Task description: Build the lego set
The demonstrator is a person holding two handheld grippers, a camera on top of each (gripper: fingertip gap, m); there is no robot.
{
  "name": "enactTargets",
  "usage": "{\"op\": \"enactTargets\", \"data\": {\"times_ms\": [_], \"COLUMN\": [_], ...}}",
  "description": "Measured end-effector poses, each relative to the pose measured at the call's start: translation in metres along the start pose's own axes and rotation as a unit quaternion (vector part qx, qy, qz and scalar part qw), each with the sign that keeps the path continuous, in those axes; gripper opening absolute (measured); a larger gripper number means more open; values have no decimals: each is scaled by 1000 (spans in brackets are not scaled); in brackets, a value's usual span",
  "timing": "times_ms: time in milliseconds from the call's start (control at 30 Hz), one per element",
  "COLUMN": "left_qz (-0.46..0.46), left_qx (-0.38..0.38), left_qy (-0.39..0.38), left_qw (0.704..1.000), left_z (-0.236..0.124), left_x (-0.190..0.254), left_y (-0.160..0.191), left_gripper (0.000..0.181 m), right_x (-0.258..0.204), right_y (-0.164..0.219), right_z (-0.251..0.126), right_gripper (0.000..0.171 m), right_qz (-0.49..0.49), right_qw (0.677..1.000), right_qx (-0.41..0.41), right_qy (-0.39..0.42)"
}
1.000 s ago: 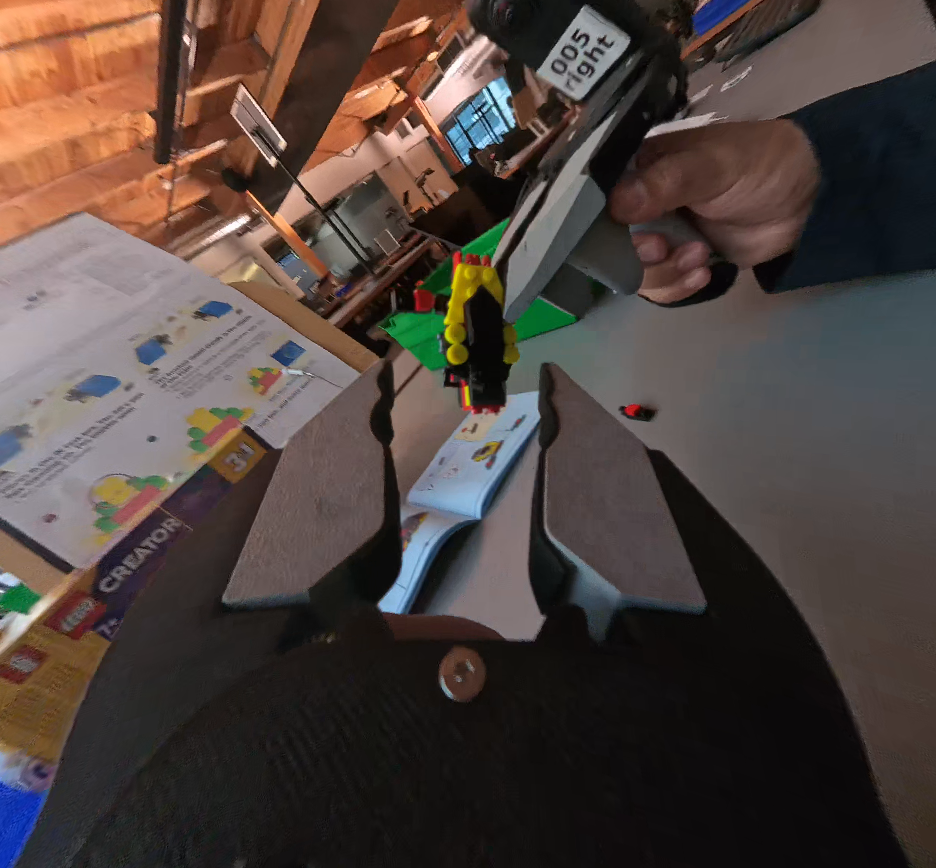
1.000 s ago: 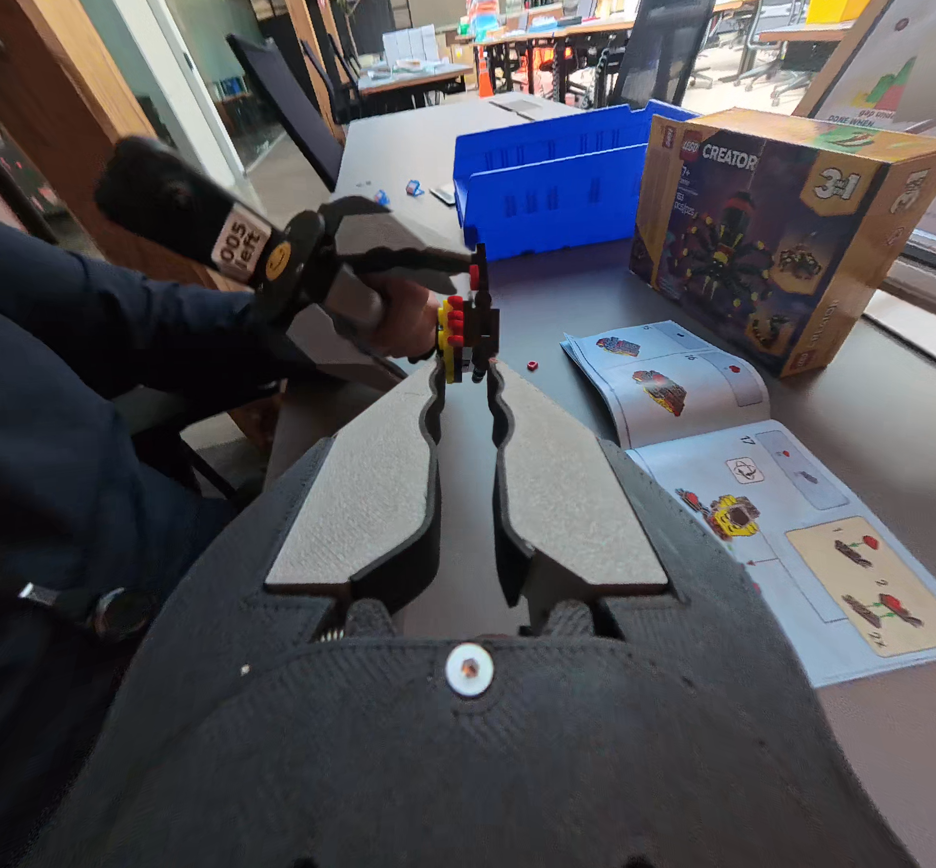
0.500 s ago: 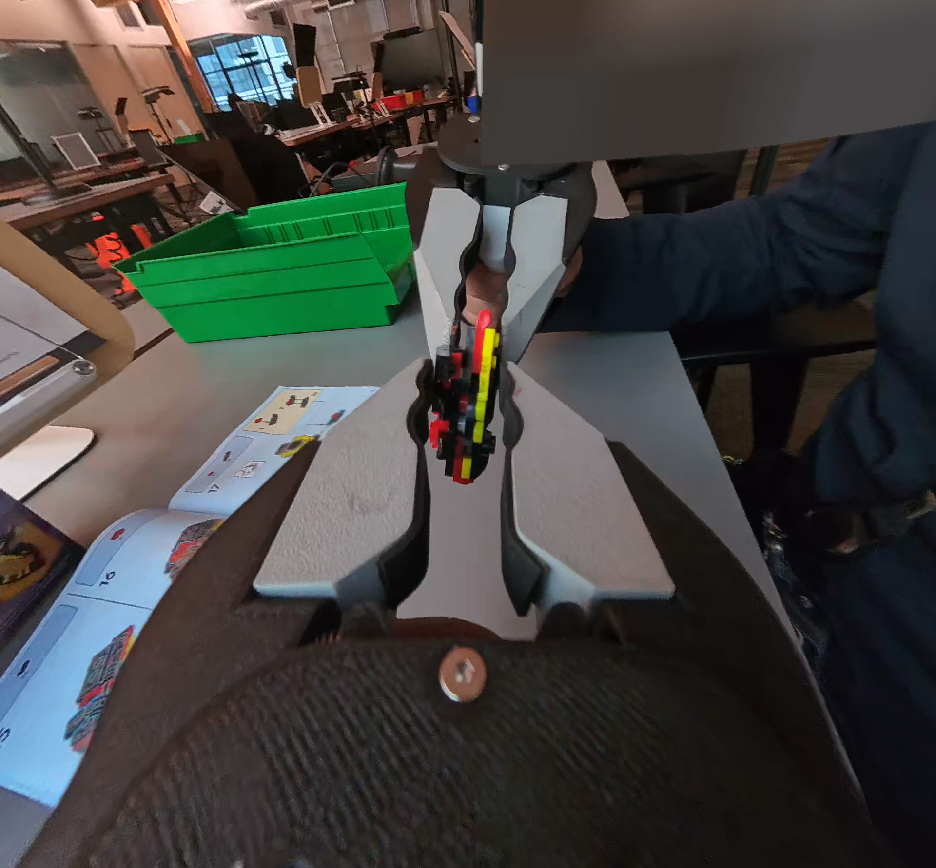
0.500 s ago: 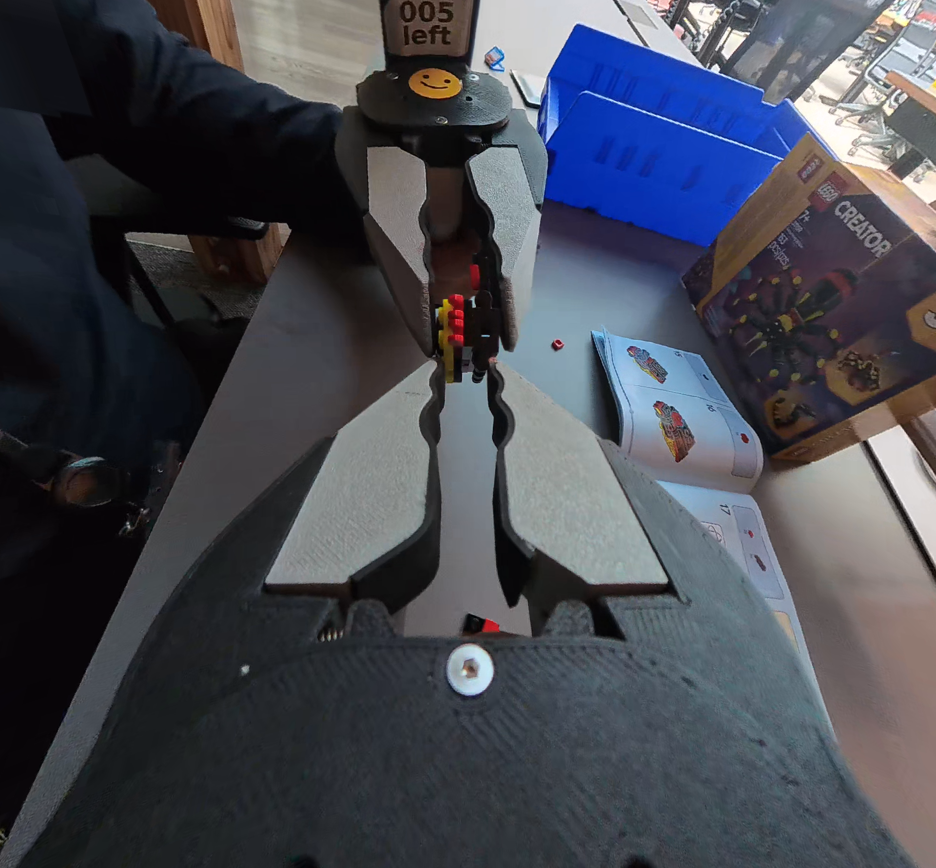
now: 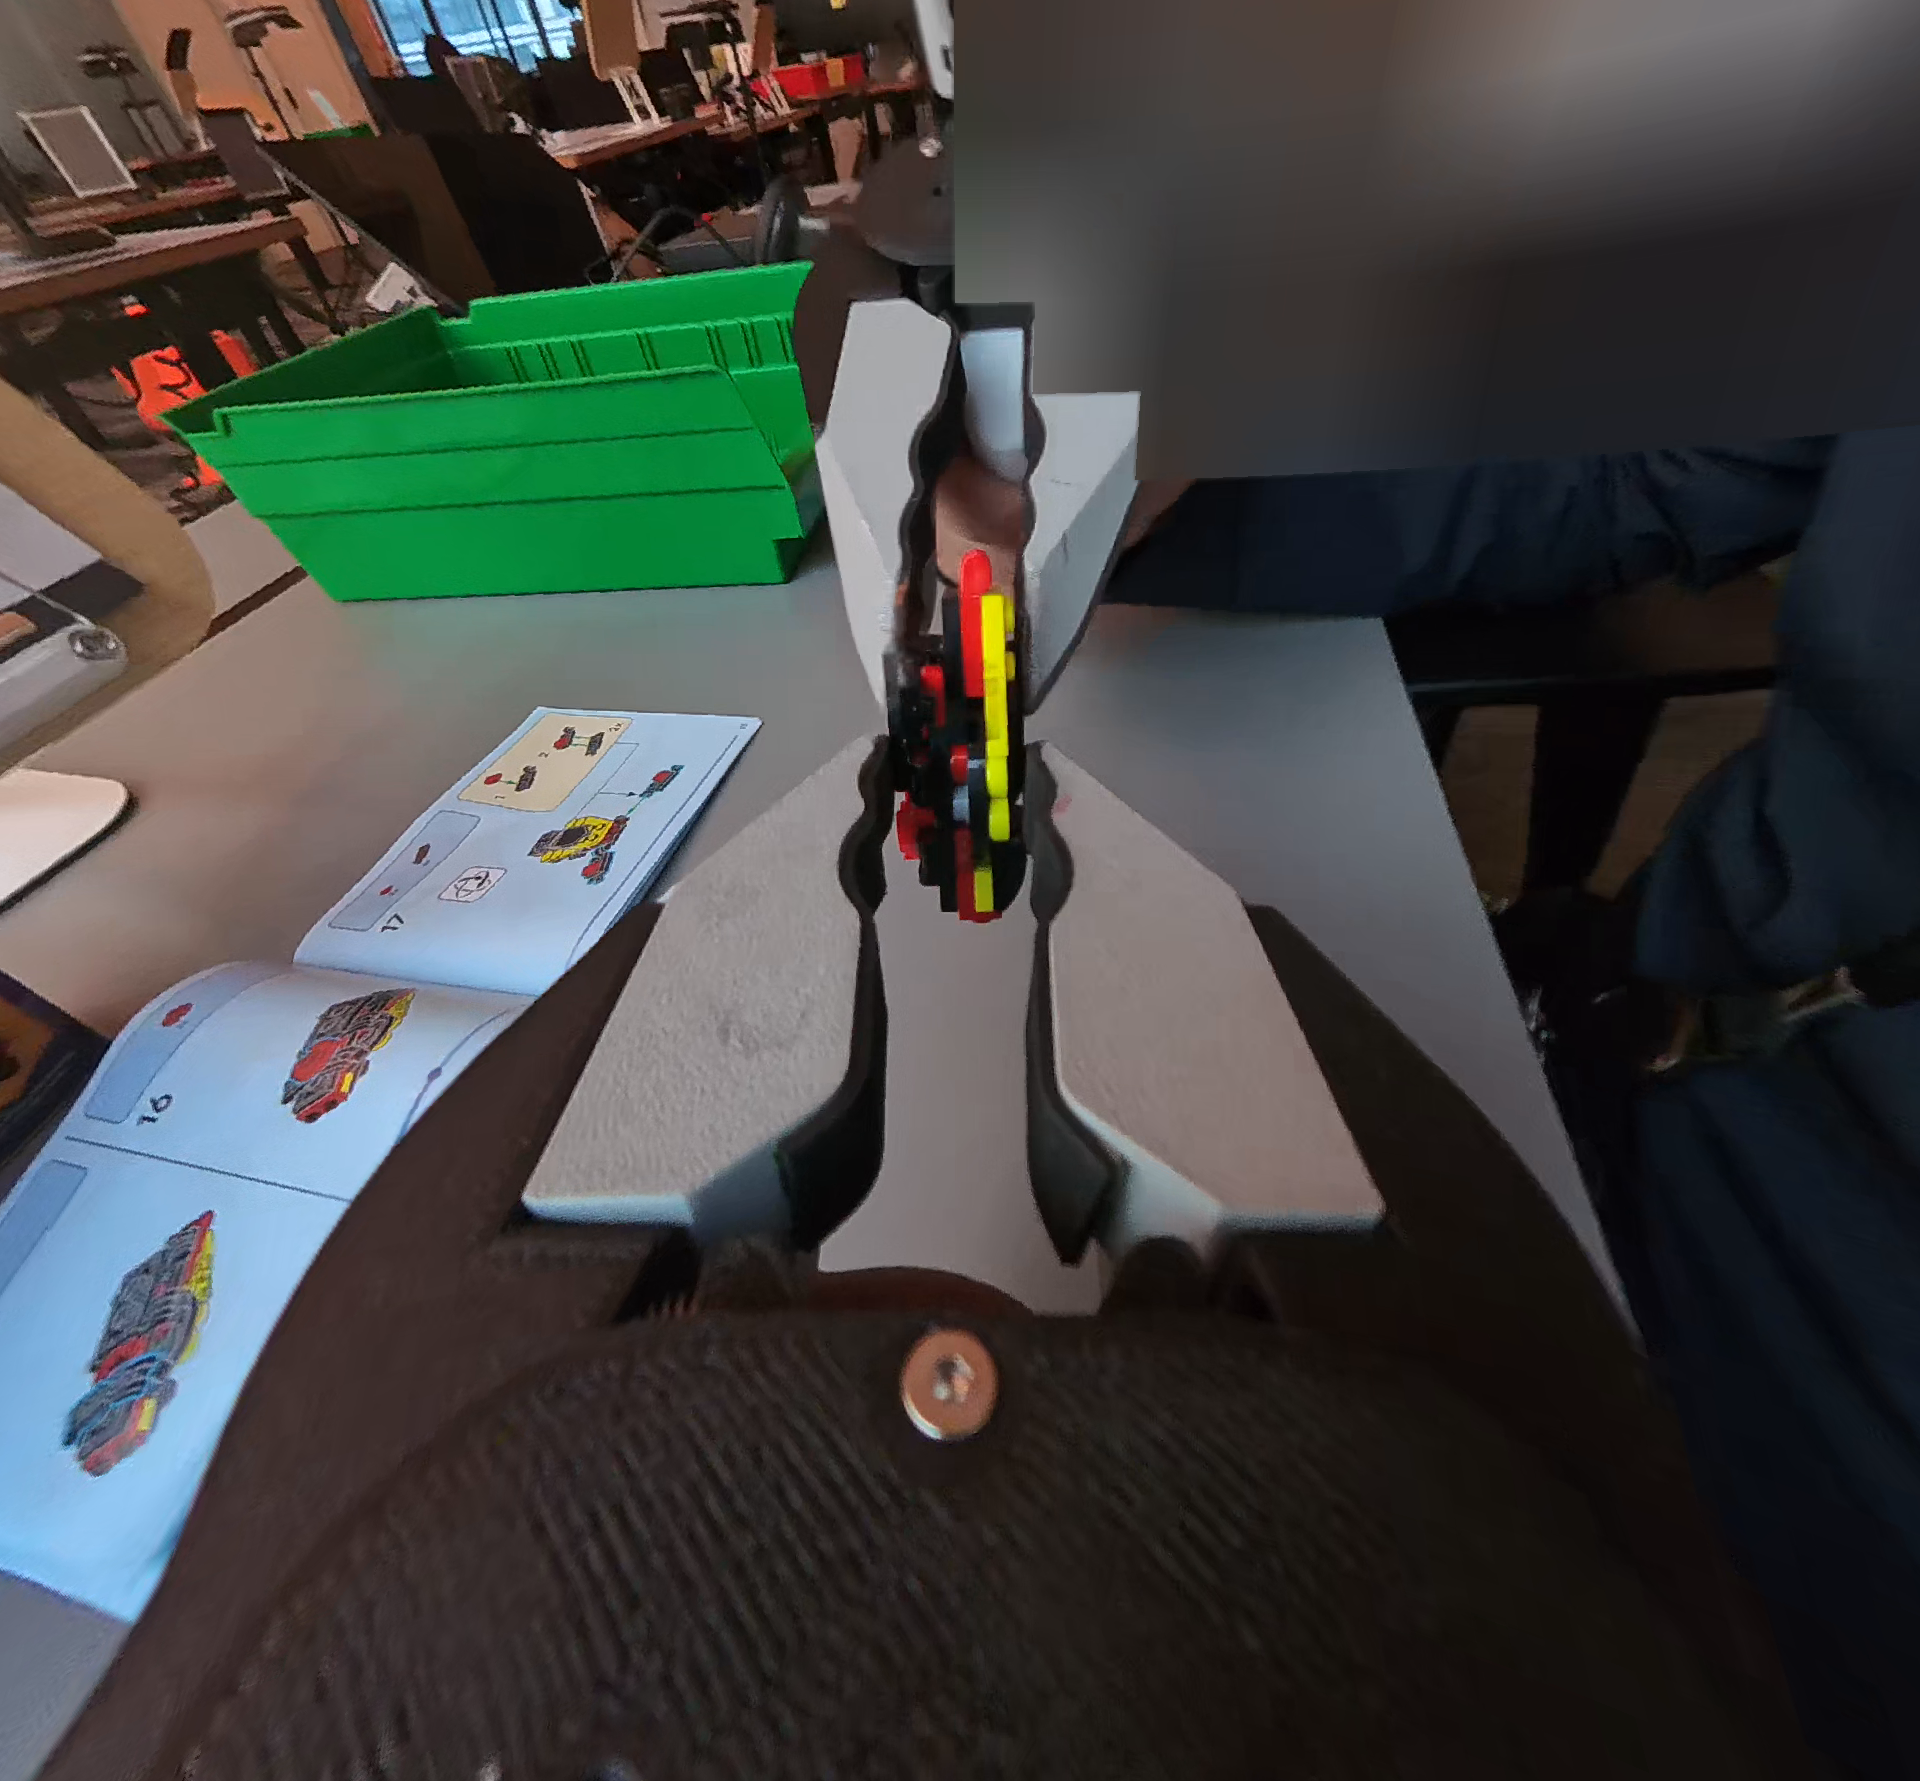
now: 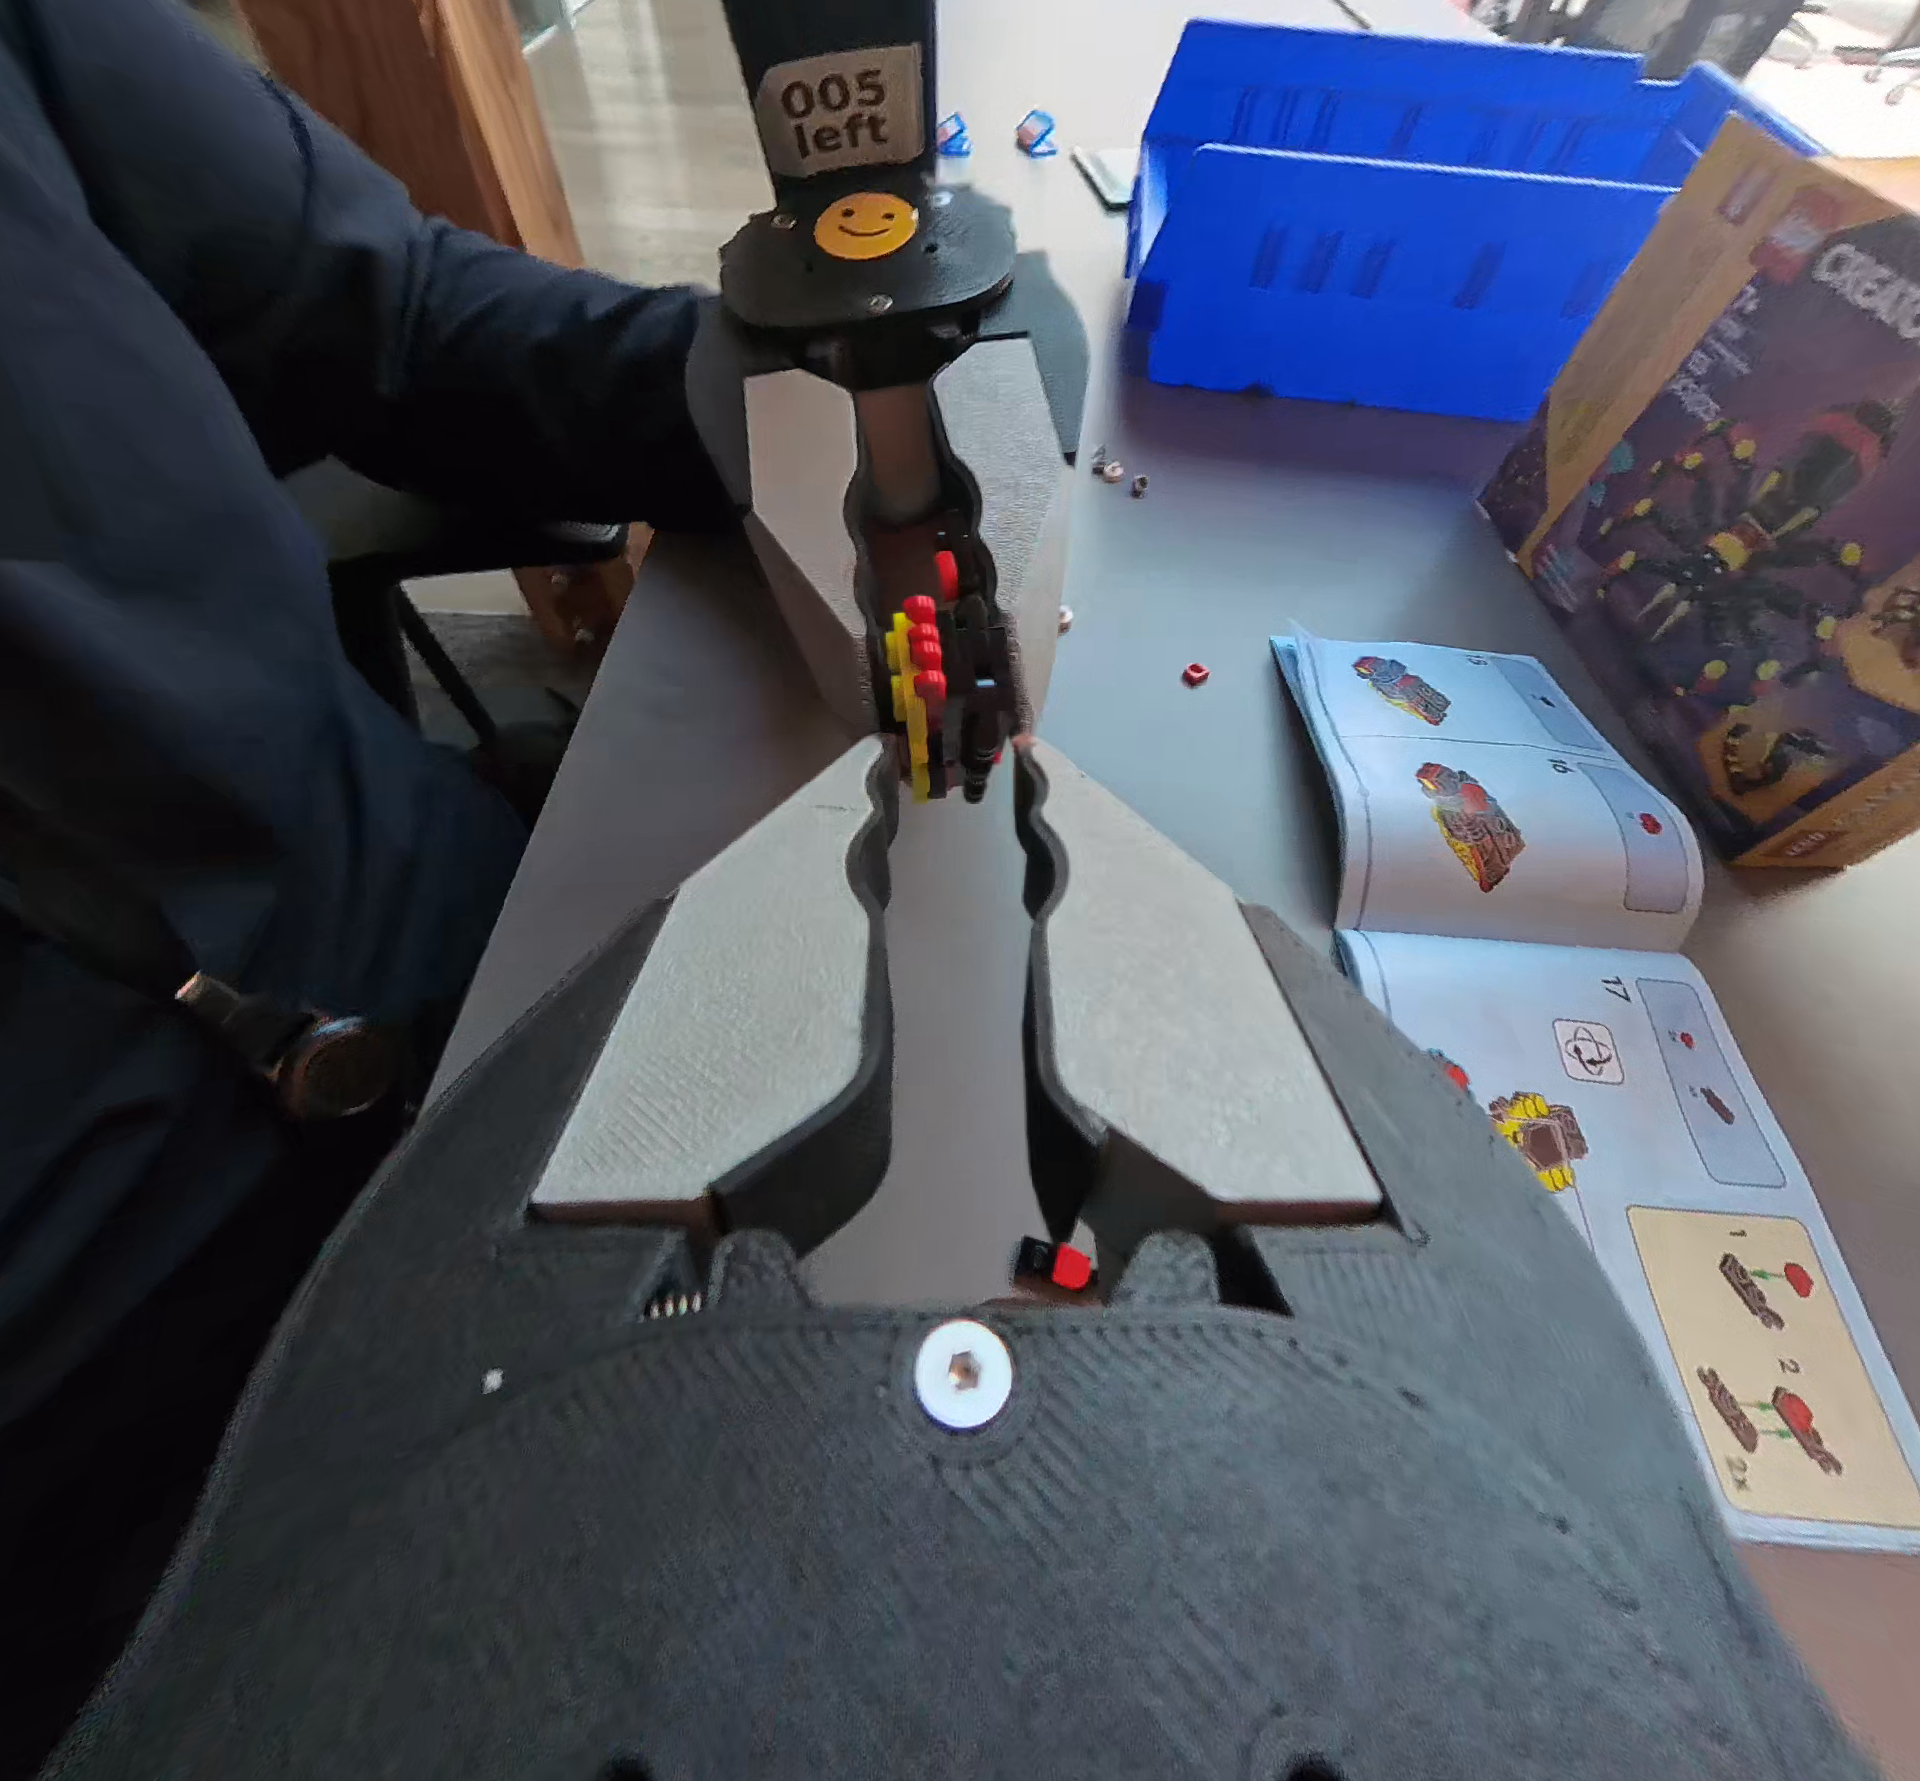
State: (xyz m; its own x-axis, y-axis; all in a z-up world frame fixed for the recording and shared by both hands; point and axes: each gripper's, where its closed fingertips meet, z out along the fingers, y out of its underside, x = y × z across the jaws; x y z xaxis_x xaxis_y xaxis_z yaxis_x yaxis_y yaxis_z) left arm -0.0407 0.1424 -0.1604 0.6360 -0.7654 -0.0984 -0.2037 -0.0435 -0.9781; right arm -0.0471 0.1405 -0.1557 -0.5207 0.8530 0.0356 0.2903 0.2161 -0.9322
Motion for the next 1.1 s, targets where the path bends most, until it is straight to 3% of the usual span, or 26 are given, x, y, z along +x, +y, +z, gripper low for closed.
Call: {"op": "enactTargets", "data": {"times_ms": [67, 233, 367, 600, 800, 900, 1000, 1100], "left_qz": [-53, -155, -214, -251, -258, -277, -296, -328], "left_qx": [27, 43, 58, 26, 32, 39, 73, 98], "left_qy": [-19, -48, -56, -67, -65, -45, -16, 16], "left_qw": [998, 986, 973, 965, 964, 959, 952, 939], "left_z": [-2, -5, -10, -7, -11, -12, -16, -16], "left_x": [-11, -33, -42, -47, -49, -47, -43, -40], "left_y": [-8, -4, -2, 10, 11, 10, 1, -6], "left_gripper": [22, 22, 22, 22, 22, 22, 22, 22], "right_x": [14, 54, 42, 16, 30, 31, 37, 34], "right_y": [-5, 21, 76, 114, 112, 105, 103, 77], "right_z": [-7, -44, -63, -49, -27, -10, -13, -15], "right_gripper": [27, 26, 31, 28, 21, 12, 16, 21], "right_qz": [30, 164, 267, 309, 282, 241, 202, 192], "right_qw": [999, 971, 925, 889, 899, 924, 923, 933], "right_qx": [12, -24, -97, -135, -147, -161, -187, -143], "right_qy": [35, 172, 252, 308, 302, 249, 269, 268]}}
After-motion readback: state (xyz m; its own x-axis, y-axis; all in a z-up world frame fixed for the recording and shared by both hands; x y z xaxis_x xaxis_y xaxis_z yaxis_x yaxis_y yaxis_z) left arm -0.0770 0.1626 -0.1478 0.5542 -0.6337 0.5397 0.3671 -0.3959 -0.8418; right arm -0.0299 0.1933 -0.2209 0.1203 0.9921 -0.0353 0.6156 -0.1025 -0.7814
